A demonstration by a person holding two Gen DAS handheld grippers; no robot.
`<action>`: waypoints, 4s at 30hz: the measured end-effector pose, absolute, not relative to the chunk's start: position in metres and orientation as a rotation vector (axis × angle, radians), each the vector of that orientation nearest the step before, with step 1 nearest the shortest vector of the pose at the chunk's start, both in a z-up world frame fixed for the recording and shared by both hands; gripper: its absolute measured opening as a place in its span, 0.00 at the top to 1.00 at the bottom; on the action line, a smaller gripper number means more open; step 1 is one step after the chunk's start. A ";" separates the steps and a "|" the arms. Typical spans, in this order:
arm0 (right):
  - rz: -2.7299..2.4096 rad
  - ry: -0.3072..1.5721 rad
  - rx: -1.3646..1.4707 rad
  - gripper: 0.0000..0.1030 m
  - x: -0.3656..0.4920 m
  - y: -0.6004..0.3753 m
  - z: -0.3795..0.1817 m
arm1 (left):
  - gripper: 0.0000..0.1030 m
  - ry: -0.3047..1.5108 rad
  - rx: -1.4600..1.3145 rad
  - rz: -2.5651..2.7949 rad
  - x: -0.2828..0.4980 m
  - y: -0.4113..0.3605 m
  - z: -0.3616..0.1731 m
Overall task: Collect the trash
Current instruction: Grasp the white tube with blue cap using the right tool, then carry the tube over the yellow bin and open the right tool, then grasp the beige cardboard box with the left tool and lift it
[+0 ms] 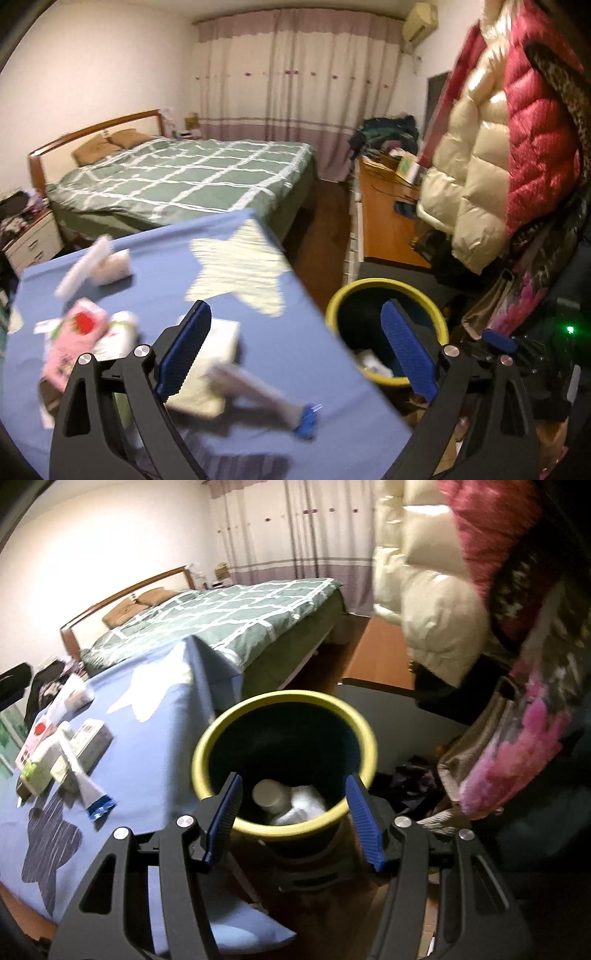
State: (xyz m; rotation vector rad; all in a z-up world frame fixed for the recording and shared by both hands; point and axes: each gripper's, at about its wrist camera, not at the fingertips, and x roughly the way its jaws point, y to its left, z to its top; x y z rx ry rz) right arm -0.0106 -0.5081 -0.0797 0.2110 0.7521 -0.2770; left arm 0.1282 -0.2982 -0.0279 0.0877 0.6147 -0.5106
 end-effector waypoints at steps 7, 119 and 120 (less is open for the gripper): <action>-0.094 0.762 0.190 0.46 0.013 -0.443 -0.081 | 0.09 0.603 0.018 -0.384 0.114 -0.201 -0.023; -0.297 0.842 0.300 0.52 0.060 -0.493 -0.127 | 0.30 0.893 0.187 -0.441 0.207 -0.244 -0.169; -0.295 0.843 0.299 0.52 0.060 -0.491 -0.127 | 0.31 0.885 0.191 -0.440 0.204 -0.244 -0.167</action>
